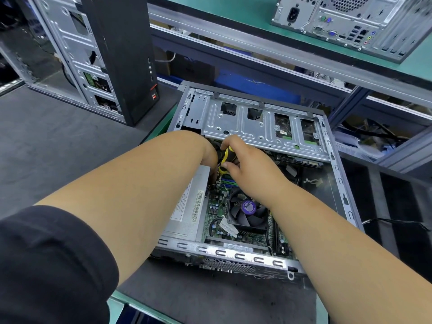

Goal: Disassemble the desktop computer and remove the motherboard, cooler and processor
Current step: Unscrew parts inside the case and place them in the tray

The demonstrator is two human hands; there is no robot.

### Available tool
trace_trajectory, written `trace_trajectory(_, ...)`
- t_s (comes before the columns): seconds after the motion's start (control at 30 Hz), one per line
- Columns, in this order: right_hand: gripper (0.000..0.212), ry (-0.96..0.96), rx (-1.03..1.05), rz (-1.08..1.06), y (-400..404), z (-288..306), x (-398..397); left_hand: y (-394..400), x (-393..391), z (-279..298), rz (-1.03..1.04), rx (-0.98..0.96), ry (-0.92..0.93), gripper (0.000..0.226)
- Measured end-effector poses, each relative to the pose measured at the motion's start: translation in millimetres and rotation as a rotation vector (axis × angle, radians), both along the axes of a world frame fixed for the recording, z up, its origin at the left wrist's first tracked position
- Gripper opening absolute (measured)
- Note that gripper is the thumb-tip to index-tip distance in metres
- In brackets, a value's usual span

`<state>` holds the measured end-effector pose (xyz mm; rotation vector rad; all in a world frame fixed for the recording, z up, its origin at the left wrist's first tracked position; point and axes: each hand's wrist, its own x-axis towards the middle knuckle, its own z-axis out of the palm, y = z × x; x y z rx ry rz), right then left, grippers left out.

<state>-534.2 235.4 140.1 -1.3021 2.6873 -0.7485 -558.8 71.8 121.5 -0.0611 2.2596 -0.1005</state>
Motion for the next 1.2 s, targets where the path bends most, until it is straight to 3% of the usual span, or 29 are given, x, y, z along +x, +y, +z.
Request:
trace_trajectory(0.07,0.031,0.014,0.000,0.003,0,0,0,-2,1,-1,-0.091,-0.019,0.007,0.007)
trace_trajectory(0.17,0.031,0.034,0.004,0.007,0,-1,0,-4,-1,-8,-0.136,0.003,-0.009,0.009)
trace_trajectory(0.73,0.024,-0.053,0.034,0.098,-1,4,2,1,7,12,0.013,0.052,0.073,0.018)
trace_trajectory(1.0,0.025,-0.054,0.013,0.028,4,3,0,2,2,3,-0.054,0.084,-0.004,0.007)
trace_trajectory(1.2,0.026,-0.073,0.027,0.038,5,5,-1,2,4,5,-0.007,0.110,-0.015,0.017)
